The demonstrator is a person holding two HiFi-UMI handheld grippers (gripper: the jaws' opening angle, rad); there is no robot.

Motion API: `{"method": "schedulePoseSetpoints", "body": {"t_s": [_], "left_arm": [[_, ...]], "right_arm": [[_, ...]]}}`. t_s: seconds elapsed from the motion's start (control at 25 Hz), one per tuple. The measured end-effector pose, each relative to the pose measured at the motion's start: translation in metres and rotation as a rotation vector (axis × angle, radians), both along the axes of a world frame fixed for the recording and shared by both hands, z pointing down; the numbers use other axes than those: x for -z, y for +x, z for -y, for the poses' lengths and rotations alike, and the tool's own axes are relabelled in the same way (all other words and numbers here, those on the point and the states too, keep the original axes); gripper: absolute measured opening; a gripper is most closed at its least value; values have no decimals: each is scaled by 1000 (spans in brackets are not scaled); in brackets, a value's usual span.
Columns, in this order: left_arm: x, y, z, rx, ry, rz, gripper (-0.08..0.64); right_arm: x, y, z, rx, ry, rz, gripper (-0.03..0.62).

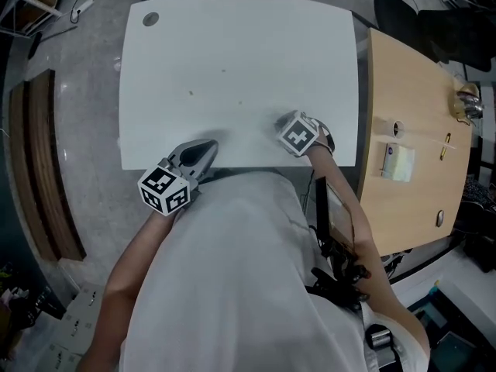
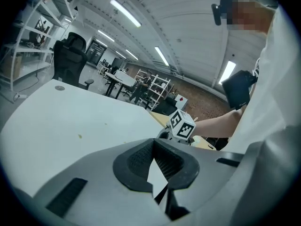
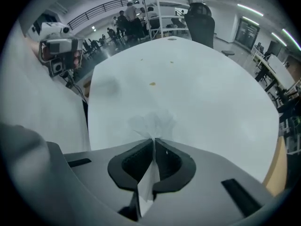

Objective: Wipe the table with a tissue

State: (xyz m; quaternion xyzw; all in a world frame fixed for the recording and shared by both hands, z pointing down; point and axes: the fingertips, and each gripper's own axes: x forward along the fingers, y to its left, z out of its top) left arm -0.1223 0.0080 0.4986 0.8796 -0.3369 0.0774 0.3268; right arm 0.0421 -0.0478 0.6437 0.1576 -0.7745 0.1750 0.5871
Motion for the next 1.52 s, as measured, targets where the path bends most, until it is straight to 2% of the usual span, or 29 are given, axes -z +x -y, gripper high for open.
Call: {"method": "schedulePoseSetpoints", "body": {"t_s": [0.08, 0.12, 0.24, 0.28, 0.48, 0.52, 0.6, 0.8, 0.92, 1.04, 1.12, 1.32, 1.52], "left_arm": [[4, 11, 7, -4, 6, 1, 6], [6, 17, 9, -7, 9, 1, 6], [9, 31, 13, -20, 12, 7, 6], [8, 34, 14, -21, 11, 12, 6], [6, 40, 16, 1, 5, 33, 6], [5, 41, 16, 7, 3, 36, 6], [5, 41, 14, 19, 1, 40, 6], [4, 33, 11, 49, 10, 52, 6], [5, 21, 12, 74, 23, 49, 6], [7, 5, 7, 88, 32, 39, 6], [5, -8, 3, 95, 30, 32, 6], [-3, -52, -7, 130, 16, 16, 6], [-6, -83, -18, 181, 3, -5, 6]], "right_arm": [[2, 25, 10, 0, 71, -66, 25], [6, 36, 17, -26, 103, -64, 25], [31, 58, 37, -174, 155, 96, 25], [41, 66, 45, -196, 185, 128, 25], [58, 97, 66, -194, 317, 178, 25], [56, 98, 66, -176, 335, 167, 25], [50, 86, 59, -80, 363, 147, 25], [40, 25, 38, 186, 371, 157, 25], [36, -4, 33, 296, 356, 142, 25], [34, -29, 35, 366, 349, 110, 25], [30, -40, 40, 397, 349, 59, 26], [7, -41, 49, 499, 318, -180, 25], [-5, -42, 52, 534, 302, -324, 25]]}}
